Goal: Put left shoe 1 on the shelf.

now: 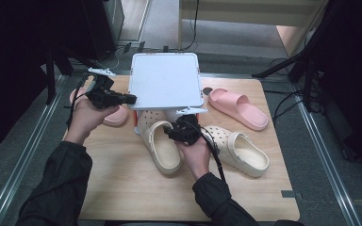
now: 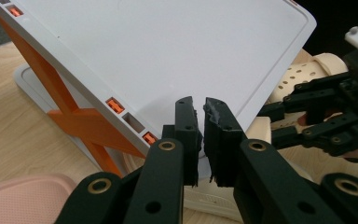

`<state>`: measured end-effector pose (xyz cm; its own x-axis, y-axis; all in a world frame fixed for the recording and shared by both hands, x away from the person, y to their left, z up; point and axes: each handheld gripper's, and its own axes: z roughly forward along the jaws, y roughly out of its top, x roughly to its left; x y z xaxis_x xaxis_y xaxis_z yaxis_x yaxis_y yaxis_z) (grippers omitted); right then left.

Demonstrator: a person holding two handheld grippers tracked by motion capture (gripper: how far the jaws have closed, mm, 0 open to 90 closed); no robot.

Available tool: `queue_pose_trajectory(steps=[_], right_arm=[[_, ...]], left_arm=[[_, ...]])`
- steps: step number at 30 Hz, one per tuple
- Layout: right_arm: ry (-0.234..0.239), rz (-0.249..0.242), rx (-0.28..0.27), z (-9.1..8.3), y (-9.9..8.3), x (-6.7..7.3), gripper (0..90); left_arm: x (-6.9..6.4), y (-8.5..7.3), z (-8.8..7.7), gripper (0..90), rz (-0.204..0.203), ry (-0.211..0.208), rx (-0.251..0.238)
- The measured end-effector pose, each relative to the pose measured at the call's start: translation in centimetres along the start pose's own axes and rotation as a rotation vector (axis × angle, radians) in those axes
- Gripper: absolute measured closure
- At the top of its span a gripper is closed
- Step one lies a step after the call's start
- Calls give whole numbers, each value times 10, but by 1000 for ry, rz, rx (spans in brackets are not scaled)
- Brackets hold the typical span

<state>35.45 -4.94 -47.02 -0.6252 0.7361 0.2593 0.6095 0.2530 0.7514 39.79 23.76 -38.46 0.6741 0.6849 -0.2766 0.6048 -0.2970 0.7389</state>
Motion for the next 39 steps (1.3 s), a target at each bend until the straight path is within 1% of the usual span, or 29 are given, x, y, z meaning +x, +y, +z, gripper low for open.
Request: queue_pose_trajectory(steps=[2, 4, 5, 6, 7, 9, 10, 11, 12, 13, 15, 16, 17, 18, 19, 20, 22, 23, 25, 27, 28, 29, 30, 31, 33, 34, 35, 36, 39], right_arm=[[16, -5, 1, -7, -1, 1, 548], [26, -23, -3, -17, -3, 2, 560], [30, -40, -3, -22, -5, 3, 567], [30, -40, -3, -22, -5, 3, 567], [24, -69, 6, -31, -9, 7, 573], [40, -83, -3, -41, -14, 9, 629], [40, -83, -3, -41, -14, 9, 629], [50, -86, -8, -46, -17, 10, 662], [71, -105, 0, -53, -24, 14, 747], [78, -113, 6, -55, -28, 16, 780], [86, -105, 6, -60, -38, 18, 843], [86, -105, 6, -60, -38, 18, 843], [101, -103, 4, -63, -50, 19, 891], [101, -103, 4, -63, -50, 19, 891], [108, -109, 12, -65, -58, 21, 900], [108, -109, 12, -65, -58, 21, 900], [114, -122, 32, -68, -70, 25, 900], [114, -122, 32, -68, -70, 25, 900], [116, -152, 45, -70, -79, 28, 900], [134, -148, 54, -68, -85, 29, 900], [134, -148, 54, -68, -85, 29, 900], [135, -160, 67, -66, -91, 31, 900], [128, -172, 68, -66, -94, 32, 900], [131, -179, 72, -66, -96, 32, 900], [140, -165, 87, -63, -100, 30, 900], [140, -165, 87, -63, -100, 30, 900], [142, -166, 101, -60, -102, 29, 900], [144, -171, 110, -58, -102, 28, 900], [122, -209, 132, -53, -102, 29, 900]], left_arm=[[0, 0, 0, 837, -1, 0, 0], [0, 0, 0, 837, -1, 0, 0], [0, 0, 0, 838, -2, 0, -1], [0, 0, 0, 839, -2, 0, -1], [0, 0, 0, 840, -2, 1, -1], [0, 0, 0, 845, -2, 4, -1], [0, 0, 0, 848, -2, 4, -1], [0, 0, 0, 848, -1, 5, 0], [0, 0, 0, 852, -7, 5, 0], [1, 0, 0, 865, -7, 10, 4], [1, 0, 0, 879, -14, 7, 0], [1, -1, 0, 879, -15, 7, -3], [1, -1, 0, 888, -10, 10, -1], [1, -1, 0, 888, -8, 11, 0], [1, 0, 0, 892, -5, 14, 1], [1, 0, 0, 893, -5, 14, 1], [1, -1, 0, 894, -5, 15, -1], [1, -1, 0, 893, -5, 15, -1], [1, -1, 0, 895, -4, 13, -2], [1, -1, 0, 895, -5, 16, -2], [1, -1, 0, 895, -5, 16, -2], [0, -1, 0, 895, -1, 20, -3], [0, -1, 0, 895, 2, 20, -3], [-1, -1, 0, 895, 1, 22, -2], [-1, -1, 0, 895, 6, 25, -2], [-1, -1, 0, 895, 6, 25, -2], [-1, -1, 0, 895, 8, 25, -2], [-1, -1, 0, 894, 6, 25, -3], [-1, -1, 0, 894, 6, 25, -1]])
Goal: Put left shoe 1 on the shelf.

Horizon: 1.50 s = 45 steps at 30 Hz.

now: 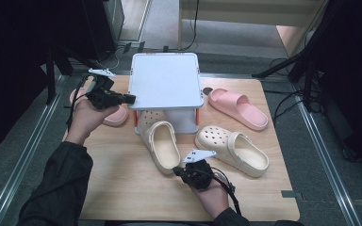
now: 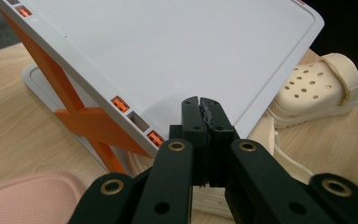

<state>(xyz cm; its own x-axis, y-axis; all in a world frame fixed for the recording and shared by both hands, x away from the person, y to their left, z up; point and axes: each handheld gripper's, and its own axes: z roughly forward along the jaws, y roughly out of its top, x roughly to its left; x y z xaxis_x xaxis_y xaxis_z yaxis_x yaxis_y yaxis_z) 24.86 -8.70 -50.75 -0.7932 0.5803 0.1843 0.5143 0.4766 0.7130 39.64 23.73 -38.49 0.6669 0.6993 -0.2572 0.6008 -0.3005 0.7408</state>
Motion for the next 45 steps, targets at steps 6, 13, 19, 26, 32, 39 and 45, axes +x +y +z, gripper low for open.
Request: queue_pose_trajectory(steps=[6, 13, 19, 26, 32, 39, 45], right_arm=[[-5, -18, 8, 5, 2, -3, 900], [-12, -38, -2, 9, 14, 0, 900], [-12, -37, 19, 9, -1, 2, 900], [-7, -32, 1, 19, 3, 0, 900], [5, -29, -4, 27, 20, -1, 900], [7, -16, -40, 41, 37, -5, 900], [25, 28, -29, 62, 57, -18, 900]], left_arm=[[0, 0, 0, 895, 2, -3, -2], [1, -1, 0, 895, -7, -3, -2], [1, -1, 0, 895, -3, -8, -9], [0, -1, 1, 897, -1, -10, -9], [1, -1, 1, 897, -13, -14, -11], [0, -1, 2, 898, -14, -16, -9], [0, -1, 2, 897, -10, -16, -9]])
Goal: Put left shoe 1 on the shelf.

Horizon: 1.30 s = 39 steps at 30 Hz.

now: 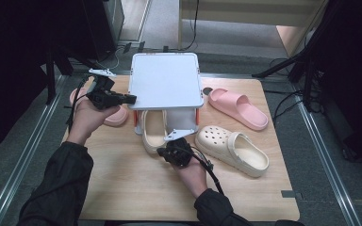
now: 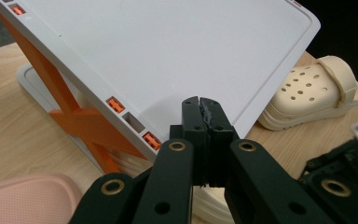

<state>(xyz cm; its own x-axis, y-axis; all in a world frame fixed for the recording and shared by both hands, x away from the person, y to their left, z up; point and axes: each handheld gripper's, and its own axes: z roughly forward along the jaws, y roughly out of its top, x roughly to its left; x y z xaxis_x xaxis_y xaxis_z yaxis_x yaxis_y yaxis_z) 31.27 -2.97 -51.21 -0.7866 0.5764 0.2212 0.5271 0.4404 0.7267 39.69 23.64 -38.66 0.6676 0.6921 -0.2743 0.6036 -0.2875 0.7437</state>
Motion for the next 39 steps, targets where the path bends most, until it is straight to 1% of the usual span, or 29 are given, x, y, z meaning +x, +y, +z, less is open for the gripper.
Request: queue_pose_trajectory(steps=[1, 2, 3, 5, 6, 7, 9, 10, 11, 13, 15, 19, 20, 22, 23, 24, 25, 27, 28, 29, 30, 31, 32, 34, 35, 36, 37, 38, 39], right_arm=[[-9, 13, 3, 6, 6, -2, 900], [-9, 13, 3, 6, 6, -2, 900], [-7, 0, -8, 8, 9, -2, 900], [-31, -17, -4, 17, 17, -4, 900], [-31, -17, -4, 17, 17, -4, 900], [-47, -24, -3, 22, 23, -5, 900], [-52, -36, 0, 26, 26, -6, 900], [-58, -35, -8, 29, 31, -8, 900], [-58, -35, -8, 29, 31, -8, 900], [-52, -14, -12, 35, 38, -14, 900], [-63, -14, -16, 38, 42, -15, 900], [-61, -18, -22, 42, 46, -18, 900], [-47, 15, -12, 43, 48, -20, 900], [-42, 25, -8, 41, 49, -21, 900], [-29, 35, -8, 38, 50, -20, 900], [-26, 30, -12, 33, 50, -17, 900], [-19, 13, -16, 25, 50, -14, 900], [-3, -8, -24, 15, 49, -12, 900], [-3, -8, -24, 15, 49, -12, 900], [19, -21, -30, 4, 47, -11, 900], [19, -21, -30, 4, 47, -11, 900], [30, -22, -30, -1, 45, -10, 900], [36, -25, -35, -7, 44, -10, 900], [55, -25, -46, -18, 42, -10, 874], [63, -27, -46, -24, 40, -10, 864], [62, -49, -48, -33, 37, -10, 841], [62, -49, -48, -33, 37, -10, 841], [63, -57, -53, -38, 35, -10, 825], [82, -53, -67, -47, 32, -11, 785]], left_arm=[[0, 0, 0, 898, -6, -4, -1], [0, 0, 0, 897, -6, -4, -1], [0, 0, 0, 897, -4, -5, -1], [0, 0, 1, 897, -3, -19, 2], [0, 0, 1, 897, -3, -19, 2], [-2, 0, 1, 898, 15, -11, 5], [-2, 0, 1, 897, 18, -11, 7], [-3, 0, 1, 897, 15, -11, 6], [-3, 0, 1, 897, 15, -11, 6], [-2, 0, 1, 897, 11, -13, 5], [-3, 0, 2, 897, 11, -14, 3], [-4, -1, 2, 896, 20, -7, -3], [-5, -1, 2, 877, 31, -2, -4], [-7, -1, 2, 866, 37, 5, -7], [-8, -1, 2, 857, 33, 13, -9], [-8, -1, 2, 850, 30, 11, -8], [-9, 0, 1, 824, 19, 1, -4], [-13, 1, -2, 788, 19, -20, -5], [-13, 1, -2, 766, 19, -20, -5], [-19, 2, -6, 727, 29, -38, -22], [-19, 2, -6, 676, 29, -38, -22], [-23, 2, -8, 676, 33, -48, -30], [-27, 3, -10, 652, 38, -54, -29], [-35, 2, -12, 619, 50, -70, -31], [-39, 2, -13, 592, 53, -80, -22], [-45, -1, -13, 568, 59, -89, -10], [-45, -1, -13, 552, 59, -89, -10], [-47, -2, -13, 552, 62, -91, -8], [-51, -6, -13, 534, 59, -93, -4]])
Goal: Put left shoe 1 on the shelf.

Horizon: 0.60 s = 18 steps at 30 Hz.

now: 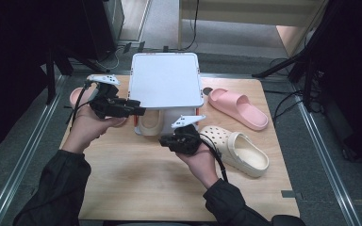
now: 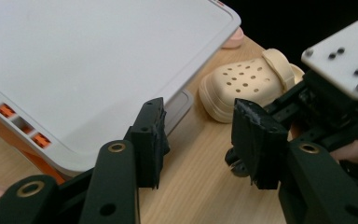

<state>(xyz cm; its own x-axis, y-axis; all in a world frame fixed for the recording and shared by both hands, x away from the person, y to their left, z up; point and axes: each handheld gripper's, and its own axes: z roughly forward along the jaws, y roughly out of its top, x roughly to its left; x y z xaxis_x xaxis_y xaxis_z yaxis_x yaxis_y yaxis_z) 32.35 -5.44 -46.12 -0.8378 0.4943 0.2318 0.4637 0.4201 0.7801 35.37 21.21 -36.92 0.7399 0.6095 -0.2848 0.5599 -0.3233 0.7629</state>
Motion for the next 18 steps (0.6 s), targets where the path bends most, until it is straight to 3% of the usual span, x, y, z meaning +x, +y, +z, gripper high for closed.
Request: queue_pose_trajectory(steps=[3, 13, 14, 18], right_arm=[[11, 0, 3, -6, -3, 0, 753], [58, -82, 7, -33, -22, -6, 599], [57, -81, 13, -37, -23, -7, 594], [68, -84, -2, -53, -27, -12, 593]], left_arm=[[-2, -4, 0, 511, -1, -5, -3], [-10, -30, 2, 442, -24, 42, -17], [-14, -35, 4, 442, -40, 50, -20], [-19, -44, 4, 441, -33, 59, -15]])
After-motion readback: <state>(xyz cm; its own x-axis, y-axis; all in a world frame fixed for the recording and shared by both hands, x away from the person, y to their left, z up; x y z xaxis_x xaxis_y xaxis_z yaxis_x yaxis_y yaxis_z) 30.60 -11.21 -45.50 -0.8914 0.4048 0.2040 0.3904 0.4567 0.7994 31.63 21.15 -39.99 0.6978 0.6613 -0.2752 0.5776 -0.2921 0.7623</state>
